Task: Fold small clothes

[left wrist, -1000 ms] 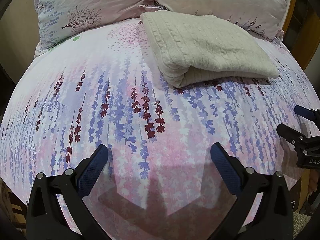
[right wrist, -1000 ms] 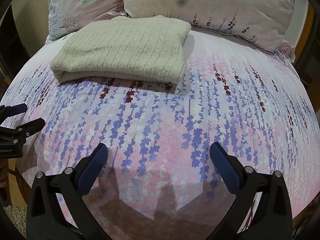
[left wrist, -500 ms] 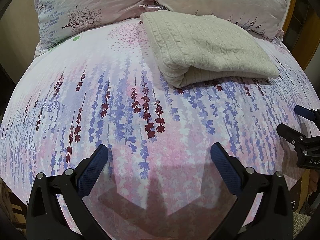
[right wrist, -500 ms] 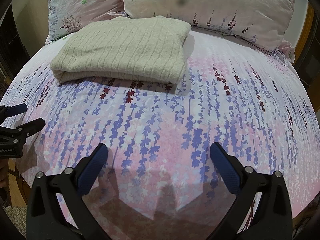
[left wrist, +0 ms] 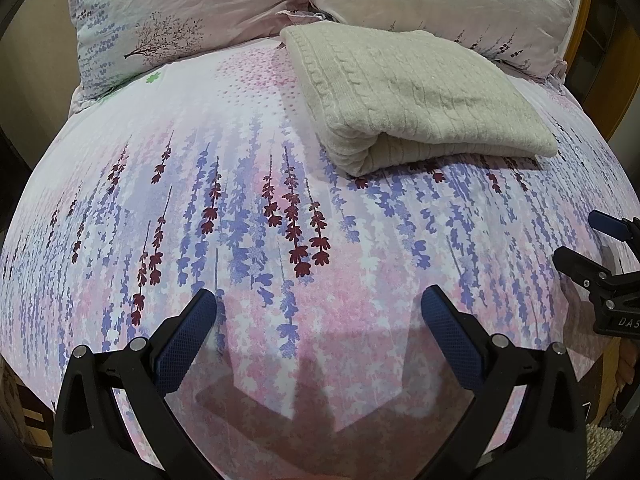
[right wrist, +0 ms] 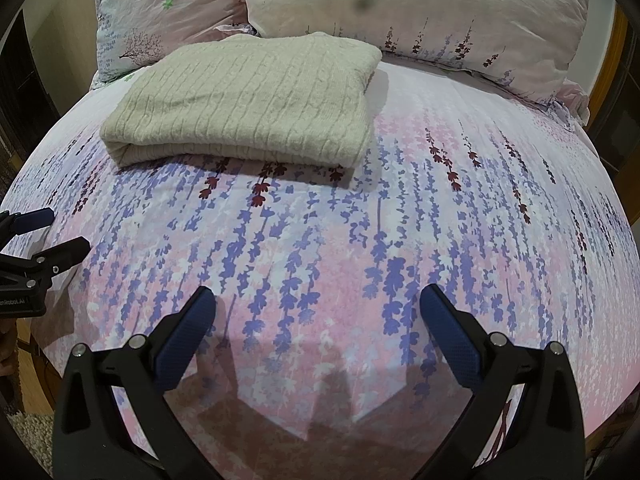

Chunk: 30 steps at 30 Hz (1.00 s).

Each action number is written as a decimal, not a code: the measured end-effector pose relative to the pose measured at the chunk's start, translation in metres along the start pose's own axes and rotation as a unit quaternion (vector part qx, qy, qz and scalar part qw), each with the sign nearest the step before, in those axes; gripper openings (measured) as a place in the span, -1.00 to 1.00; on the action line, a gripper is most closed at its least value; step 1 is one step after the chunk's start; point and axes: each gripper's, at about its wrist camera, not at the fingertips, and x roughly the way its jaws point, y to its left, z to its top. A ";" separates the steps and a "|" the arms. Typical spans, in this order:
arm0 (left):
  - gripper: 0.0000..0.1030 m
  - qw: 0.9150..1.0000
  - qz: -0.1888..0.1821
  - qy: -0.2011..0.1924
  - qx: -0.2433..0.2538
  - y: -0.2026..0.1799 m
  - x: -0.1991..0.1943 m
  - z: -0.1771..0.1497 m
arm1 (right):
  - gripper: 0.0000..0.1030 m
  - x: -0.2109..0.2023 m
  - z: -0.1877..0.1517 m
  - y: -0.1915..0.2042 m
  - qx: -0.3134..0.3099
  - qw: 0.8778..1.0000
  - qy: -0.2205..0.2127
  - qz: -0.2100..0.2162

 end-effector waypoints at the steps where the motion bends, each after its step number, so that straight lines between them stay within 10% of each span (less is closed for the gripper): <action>1: 0.97 1.000 0.000 0.000 0.000 0.000 0.000 0.000 | 0.97 0.000 0.000 0.000 0.000 1.000 0.000 0.000; 30: 0.97 1.000 0.001 0.001 -0.001 -0.001 0.001 0.000 | 0.97 0.000 -0.001 0.000 0.001 1.000 -0.002 0.000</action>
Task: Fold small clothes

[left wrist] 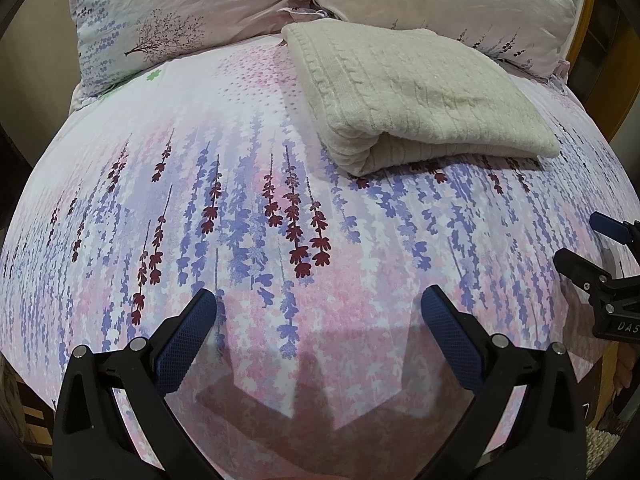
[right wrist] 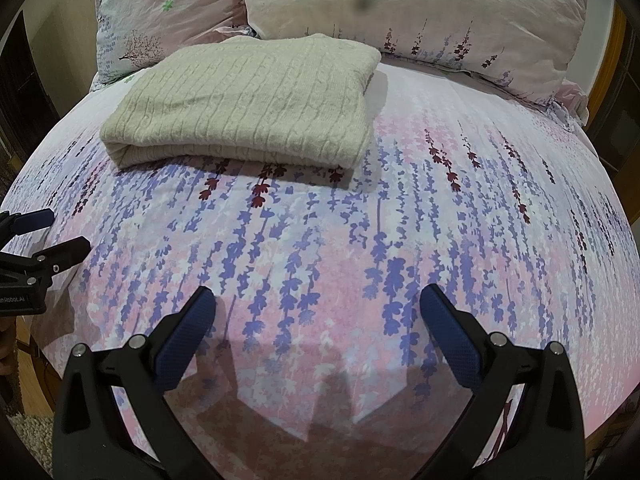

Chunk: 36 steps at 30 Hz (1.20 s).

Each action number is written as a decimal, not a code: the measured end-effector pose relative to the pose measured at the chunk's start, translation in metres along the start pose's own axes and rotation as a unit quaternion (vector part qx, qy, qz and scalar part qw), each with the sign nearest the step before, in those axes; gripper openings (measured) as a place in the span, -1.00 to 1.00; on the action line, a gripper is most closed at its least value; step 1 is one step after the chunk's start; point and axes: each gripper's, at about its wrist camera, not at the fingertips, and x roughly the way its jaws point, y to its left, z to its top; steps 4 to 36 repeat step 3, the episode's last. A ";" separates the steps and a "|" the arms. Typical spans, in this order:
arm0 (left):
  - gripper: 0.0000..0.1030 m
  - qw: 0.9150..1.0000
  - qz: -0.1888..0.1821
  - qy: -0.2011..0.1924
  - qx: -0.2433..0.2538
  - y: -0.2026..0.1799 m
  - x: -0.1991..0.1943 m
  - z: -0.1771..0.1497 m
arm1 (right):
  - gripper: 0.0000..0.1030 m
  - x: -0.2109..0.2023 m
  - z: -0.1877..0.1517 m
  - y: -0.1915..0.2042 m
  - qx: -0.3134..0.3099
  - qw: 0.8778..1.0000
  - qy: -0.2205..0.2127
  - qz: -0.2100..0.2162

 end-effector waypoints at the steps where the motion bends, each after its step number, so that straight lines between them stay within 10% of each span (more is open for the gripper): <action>1: 0.97 1.000 0.000 0.000 0.000 0.000 0.000 0.000 | 0.97 0.000 0.000 0.000 0.000 1.000 0.000 0.000; 36: 0.97 1.000 0.000 0.000 0.000 0.000 0.000 0.000 | 0.97 0.000 0.000 0.000 0.000 1.000 0.000 0.000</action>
